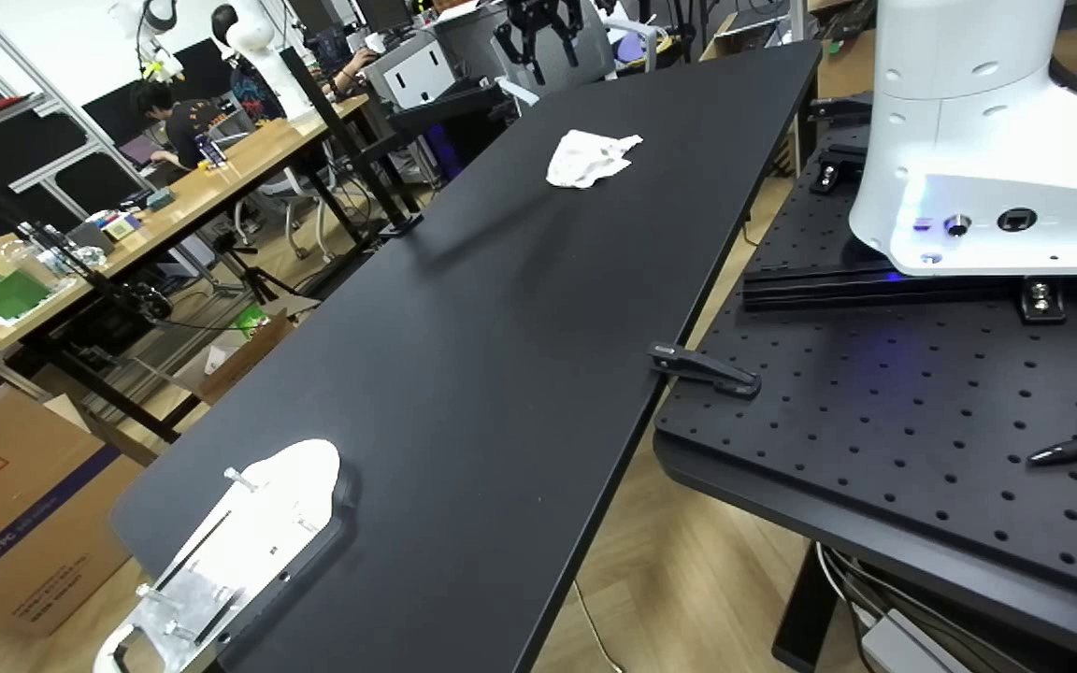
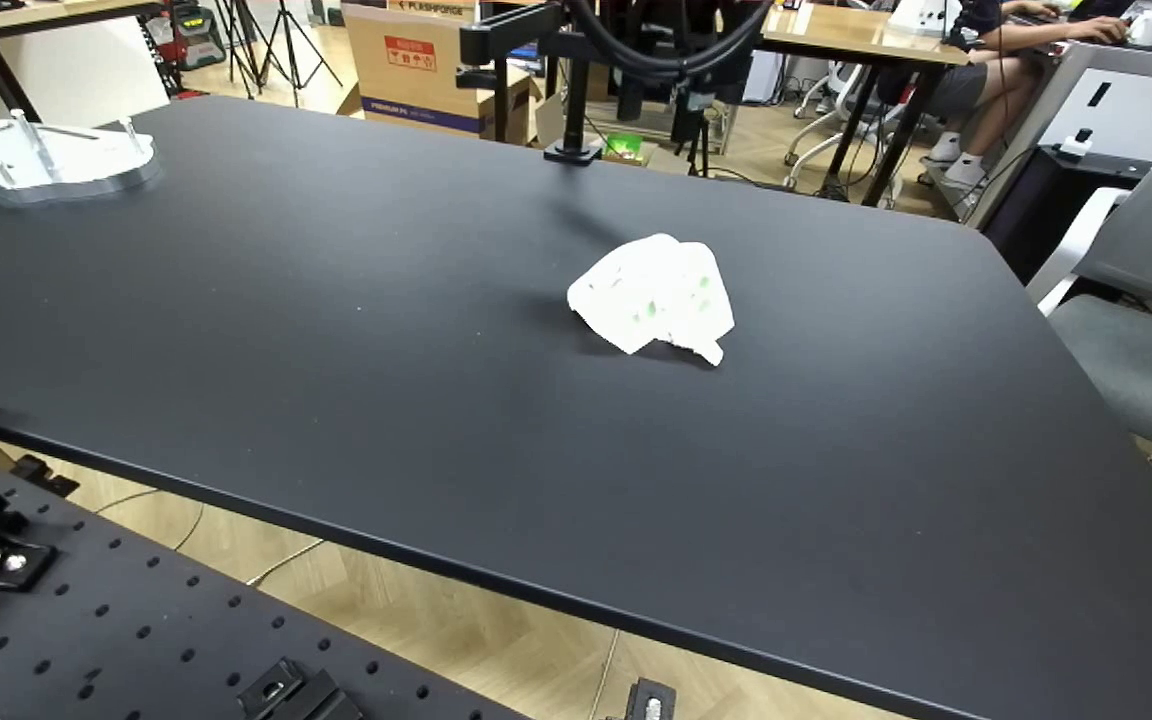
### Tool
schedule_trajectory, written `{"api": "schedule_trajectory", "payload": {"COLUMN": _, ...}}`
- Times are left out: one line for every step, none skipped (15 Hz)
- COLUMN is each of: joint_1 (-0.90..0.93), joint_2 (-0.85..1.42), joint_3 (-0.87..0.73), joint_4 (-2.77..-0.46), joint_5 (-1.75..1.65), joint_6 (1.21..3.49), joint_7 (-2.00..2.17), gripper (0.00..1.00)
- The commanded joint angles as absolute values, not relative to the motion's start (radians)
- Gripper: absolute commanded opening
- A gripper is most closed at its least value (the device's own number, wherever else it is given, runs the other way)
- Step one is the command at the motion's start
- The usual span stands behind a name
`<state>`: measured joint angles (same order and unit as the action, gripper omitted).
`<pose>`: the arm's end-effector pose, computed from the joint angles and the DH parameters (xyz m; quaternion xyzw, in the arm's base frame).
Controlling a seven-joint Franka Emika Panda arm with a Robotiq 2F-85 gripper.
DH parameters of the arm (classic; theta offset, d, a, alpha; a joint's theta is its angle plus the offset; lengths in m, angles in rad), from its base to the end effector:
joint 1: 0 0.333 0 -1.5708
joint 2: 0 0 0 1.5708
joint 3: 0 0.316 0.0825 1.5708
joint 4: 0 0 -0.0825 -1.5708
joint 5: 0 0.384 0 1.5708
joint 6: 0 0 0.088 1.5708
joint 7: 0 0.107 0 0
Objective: Put the cloth on the table
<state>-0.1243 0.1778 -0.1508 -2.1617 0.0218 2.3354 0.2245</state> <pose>0.5374 -0.1504 0.3155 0.9673 -0.2534 -0.0011 0.0054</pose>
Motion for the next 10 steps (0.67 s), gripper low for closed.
{"api": "schedule_trajectory", "payload": {"joint_1": -0.115, "joint_2": 0.05, "joint_3": -0.147, "joint_4": -2.191, "joint_5": 0.012, "joint_6": 2.263, "joint_7": 0.227, "gripper": 0.95}}
{"api": "schedule_trajectory", "payload": {"joint_1": -0.12, "joint_2": 0.127, "joint_3": -0.147, "joint_4": -2.161, "joint_5": 0.02, "joint_6": 2.292, "joint_7": 0.219, "gripper": 0.76}}
{"api": "schedule_trajectory", "payload": {"joint_1": -0.119, "joint_2": 0.101, "joint_3": -0.145, "joint_4": -2.163, "joint_5": 0.02, "joint_6": 2.278, "joint_7": 0.22, "gripper": 0.84}}
{"api": "schedule_trajectory", "payload": {"joint_1": -0.119, "joint_2": 0.081, "joint_3": -0.144, "joint_4": -2.165, "joint_5": 0.02, "joint_6": 2.269, "joint_7": 0.219, "gripper": 0.9}}
{"api": "schedule_trajectory", "payload": {"joint_1": -0.119, "joint_2": 0.068, "joint_3": -0.144, "joint_4": -2.169, "joint_5": 0.02, "joint_6": 2.263, "joint_7": 0.219, "gripper": 0.95}}
{"api": "schedule_trajectory", "payload": {"joint_1": -0.119, "joint_2": 0.064, "joint_3": -0.143, "joint_4": -2.172, "joint_5": 0.02, "joint_6": 2.263, "joint_7": 0.219, "gripper": 0.95}}
{"api": "schedule_trajectory", "payload": {"joint_1": -0.119, "joint_2": 0.064, "joint_3": -0.143, "joint_4": -2.174, "joint_5": 0.02, "joint_6": 2.263, "joint_7": 0.219, "gripper": 0.95}}
{"api": "schedule_trajectory", "payload": {"joint_1": -0.119, "joint_2": 0.065, "joint_3": -0.143, "joint_4": -2.176, "joint_5": 0.02, "joint_6": 2.263, "joint_7": 0.219, "gripper": 0.95}}
{"api": "schedule_trajectory", "payload": {"joint_1": -0.119, "joint_2": 0.066, "joint_3": -0.143, "joint_4": -2.177, "joint_5": 0.02, "joint_6": 2.263, "joint_7": 0.219, "gripper": 0.95}}
{"api": "schedule_trajectory", "payload": {"joint_1": -0.119, "joint_2": 0.066, "joint_3": -0.143, "joint_4": -2.178, "joint_5": 0.02, "joint_6": 2.263, "joint_7": 0.219, "gripper": 0.95}}
